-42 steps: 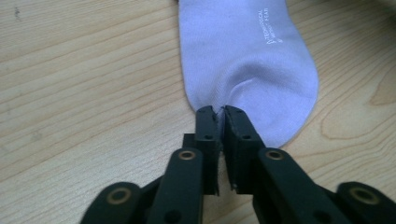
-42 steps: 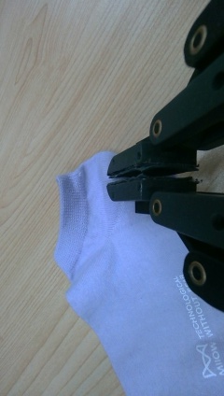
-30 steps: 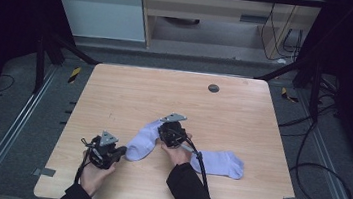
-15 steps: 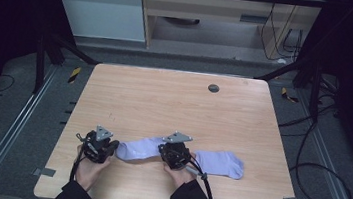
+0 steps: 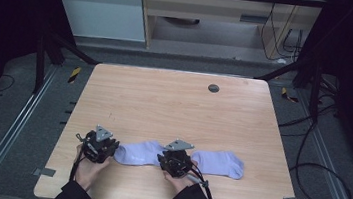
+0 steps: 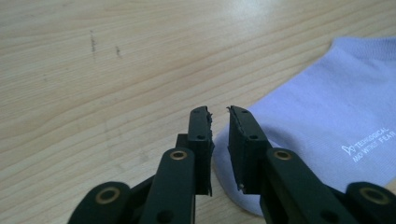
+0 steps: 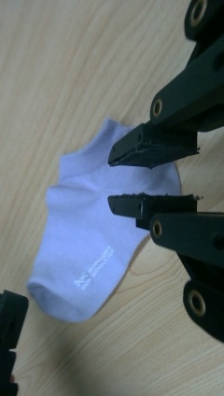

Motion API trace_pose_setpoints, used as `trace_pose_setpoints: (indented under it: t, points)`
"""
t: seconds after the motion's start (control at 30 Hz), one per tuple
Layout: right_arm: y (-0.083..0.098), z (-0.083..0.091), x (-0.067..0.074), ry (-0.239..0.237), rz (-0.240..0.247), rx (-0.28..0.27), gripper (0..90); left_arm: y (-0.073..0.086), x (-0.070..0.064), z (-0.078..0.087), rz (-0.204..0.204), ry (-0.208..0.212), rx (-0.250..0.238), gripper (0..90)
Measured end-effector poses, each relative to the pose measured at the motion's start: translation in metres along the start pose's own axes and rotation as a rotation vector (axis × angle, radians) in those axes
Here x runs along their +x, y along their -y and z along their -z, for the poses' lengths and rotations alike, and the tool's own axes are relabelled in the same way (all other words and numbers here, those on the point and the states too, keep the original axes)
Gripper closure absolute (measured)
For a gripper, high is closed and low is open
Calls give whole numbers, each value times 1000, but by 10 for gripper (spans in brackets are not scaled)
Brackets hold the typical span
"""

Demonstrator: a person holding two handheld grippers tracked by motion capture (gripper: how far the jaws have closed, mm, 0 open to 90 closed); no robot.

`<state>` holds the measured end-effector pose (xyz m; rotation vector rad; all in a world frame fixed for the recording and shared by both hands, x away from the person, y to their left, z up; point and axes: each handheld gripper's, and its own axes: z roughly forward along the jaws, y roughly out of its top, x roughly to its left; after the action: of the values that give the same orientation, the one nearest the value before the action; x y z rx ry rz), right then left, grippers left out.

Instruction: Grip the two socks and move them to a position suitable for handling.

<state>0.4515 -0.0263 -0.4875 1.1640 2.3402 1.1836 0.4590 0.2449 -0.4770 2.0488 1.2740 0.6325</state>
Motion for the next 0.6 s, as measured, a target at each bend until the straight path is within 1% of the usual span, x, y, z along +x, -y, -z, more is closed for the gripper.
trace_pose_setpoints:
  t: [0.07, 0.13, 0.2, 0.3, 0.37, 0.4, 0.43, 0.5, 0.6]
  points:
    - [-4, 6, -3, -4, -5, -18, 702, 0, 3, 3, 18, -2, -17, 749]
    - [-7, 11, -7, 3, -5, -38, 677, 0, 5, 6, 38, 0, -35, 723]
    - [-11, 15, -12, 8, -9, -50, 645, -1, 6, 9, 59, 14, -56, 685]
    - [-16, 23, -23, 0, -30, -88, 579, -2, 5, 13, 73, 23, -93, 622]
    - [-17, 27, -29, 5, -42, -101, 553, -3, 3, 15, 71, 39, -109, 591]
    - [-18, 29, -33, 7, -47, -103, 548, -4, 2, 16, 60, 52, -115, 583]
    - [-18, 32, -40, 8, -52, -111, 534, -4, 1, 16, 56, 56, -117, 567]
    - [-18, 37, -46, 16, -62, -116, 515, -4, -3, 17, 53, 69, -123, 547]
    - [-17, 47, -58, 39, -69, -125, 484, -6, -8, 18, 47, 94, -135, 514]
